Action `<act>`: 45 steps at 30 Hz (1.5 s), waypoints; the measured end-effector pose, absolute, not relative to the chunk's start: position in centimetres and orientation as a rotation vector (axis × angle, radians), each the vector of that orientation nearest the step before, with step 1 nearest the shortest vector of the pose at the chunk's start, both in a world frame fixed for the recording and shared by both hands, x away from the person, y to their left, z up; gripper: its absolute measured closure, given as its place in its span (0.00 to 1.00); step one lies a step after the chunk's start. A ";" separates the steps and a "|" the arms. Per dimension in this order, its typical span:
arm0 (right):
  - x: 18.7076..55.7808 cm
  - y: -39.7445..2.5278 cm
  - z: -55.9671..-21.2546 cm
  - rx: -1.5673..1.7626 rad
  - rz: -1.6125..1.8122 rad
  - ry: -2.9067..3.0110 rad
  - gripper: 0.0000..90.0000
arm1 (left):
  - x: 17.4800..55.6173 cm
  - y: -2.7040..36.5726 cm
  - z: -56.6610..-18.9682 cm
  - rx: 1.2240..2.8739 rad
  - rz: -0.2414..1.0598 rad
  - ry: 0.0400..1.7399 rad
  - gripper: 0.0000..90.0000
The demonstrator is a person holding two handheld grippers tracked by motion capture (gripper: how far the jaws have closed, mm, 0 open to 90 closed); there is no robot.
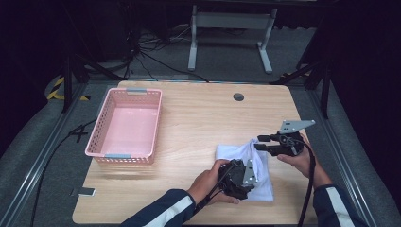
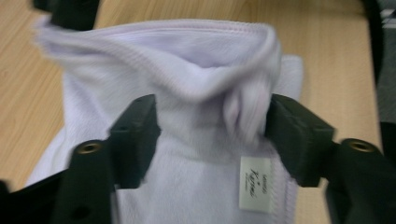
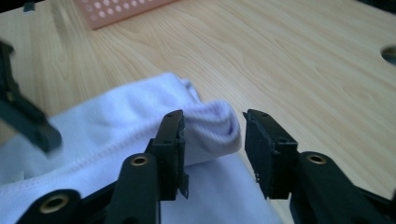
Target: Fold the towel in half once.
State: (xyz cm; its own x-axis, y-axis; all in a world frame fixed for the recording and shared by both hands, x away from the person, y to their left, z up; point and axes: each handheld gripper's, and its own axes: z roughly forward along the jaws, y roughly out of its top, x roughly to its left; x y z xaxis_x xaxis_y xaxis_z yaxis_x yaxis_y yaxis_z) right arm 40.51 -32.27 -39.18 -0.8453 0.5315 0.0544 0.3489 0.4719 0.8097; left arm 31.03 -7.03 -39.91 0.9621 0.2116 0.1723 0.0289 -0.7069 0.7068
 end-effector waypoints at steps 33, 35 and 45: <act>36.2 -31.4 -43.8 0.910 0.938 2.464 0.44 | 28.0 0.4 -44.2 2.325 0.240 0.264 0.27; 36.2 -31.5 -43.3 0.924 0.992 2.446 0.37 | 28.3 1.0 -44.3 2.309 0.234 0.329 0.23; 39.6 -30.8 -44.2 1.043 1.008 2.446 0.18 | 29.6 -1.0 -46.9 2.378 0.198 0.397 0.19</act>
State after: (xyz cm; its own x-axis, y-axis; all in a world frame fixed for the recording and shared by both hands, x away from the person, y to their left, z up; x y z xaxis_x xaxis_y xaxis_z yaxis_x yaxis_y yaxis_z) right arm 39.56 -30.78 -44.25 -0.6929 0.7210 0.0019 0.5130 0.4912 0.7040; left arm 29.57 -1.02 -46.88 0.9412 0.3362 0.0324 0.2280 -0.7031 0.6736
